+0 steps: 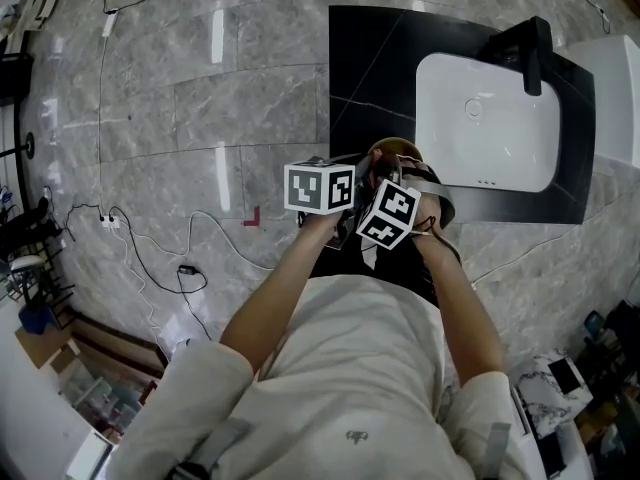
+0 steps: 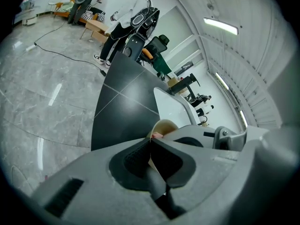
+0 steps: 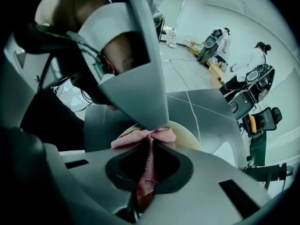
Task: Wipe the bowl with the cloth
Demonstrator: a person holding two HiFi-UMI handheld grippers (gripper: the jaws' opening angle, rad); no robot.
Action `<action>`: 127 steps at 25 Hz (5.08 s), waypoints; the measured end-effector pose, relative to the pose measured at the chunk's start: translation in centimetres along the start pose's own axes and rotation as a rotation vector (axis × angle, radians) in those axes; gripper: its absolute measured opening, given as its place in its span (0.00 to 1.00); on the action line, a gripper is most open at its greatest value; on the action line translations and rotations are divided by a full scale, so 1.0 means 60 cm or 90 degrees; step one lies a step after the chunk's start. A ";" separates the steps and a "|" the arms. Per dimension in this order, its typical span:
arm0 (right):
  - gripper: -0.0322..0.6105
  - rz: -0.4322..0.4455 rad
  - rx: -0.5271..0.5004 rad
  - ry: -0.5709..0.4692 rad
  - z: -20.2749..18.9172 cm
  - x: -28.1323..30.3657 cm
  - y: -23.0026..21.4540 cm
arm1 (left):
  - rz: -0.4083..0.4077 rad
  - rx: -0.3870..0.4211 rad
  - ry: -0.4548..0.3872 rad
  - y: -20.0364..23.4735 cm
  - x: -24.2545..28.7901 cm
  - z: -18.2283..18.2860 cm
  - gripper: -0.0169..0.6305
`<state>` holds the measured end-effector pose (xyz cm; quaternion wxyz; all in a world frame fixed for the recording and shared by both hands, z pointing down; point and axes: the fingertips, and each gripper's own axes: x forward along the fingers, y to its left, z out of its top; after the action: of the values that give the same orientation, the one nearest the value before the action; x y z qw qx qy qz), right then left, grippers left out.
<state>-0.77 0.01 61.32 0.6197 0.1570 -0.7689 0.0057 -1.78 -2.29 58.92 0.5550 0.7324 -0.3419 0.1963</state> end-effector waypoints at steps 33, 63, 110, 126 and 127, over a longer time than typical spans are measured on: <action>0.07 -0.016 0.131 -0.072 0.006 -0.010 -0.022 | -0.011 0.007 0.002 -0.004 -0.004 -0.002 0.05; 0.07 -0.275 -0.301 0.000 -0.010 -0.044 -0.089 | -0.008 0.025 0.014 -0.006 -0.006 -0.003 0.05; 0.07 -0.333 -0.110 0.054 -0.055 -0.112 -0.148 | 0.029 -0.001 -0.046 0.028 -0.010 0.065 0.05; 0.07 -0.351 0.134 -0.065 -0.074 -0.228 -0.199 | 0.025 0.063 -0.044 0.014 -0.009 0.091 0.27; 0.07 -0.350 0.137 -0.064 -0.078 -0.229 -0.197 | 0.028 0.067 -0.048 0.014 -0.012 0.091 0.27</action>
<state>9.11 -7.06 47.06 0.5386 0.4244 -0.7225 -0.0886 -3.38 -7.39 57.37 0.4983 0.7596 -0.3677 0.1986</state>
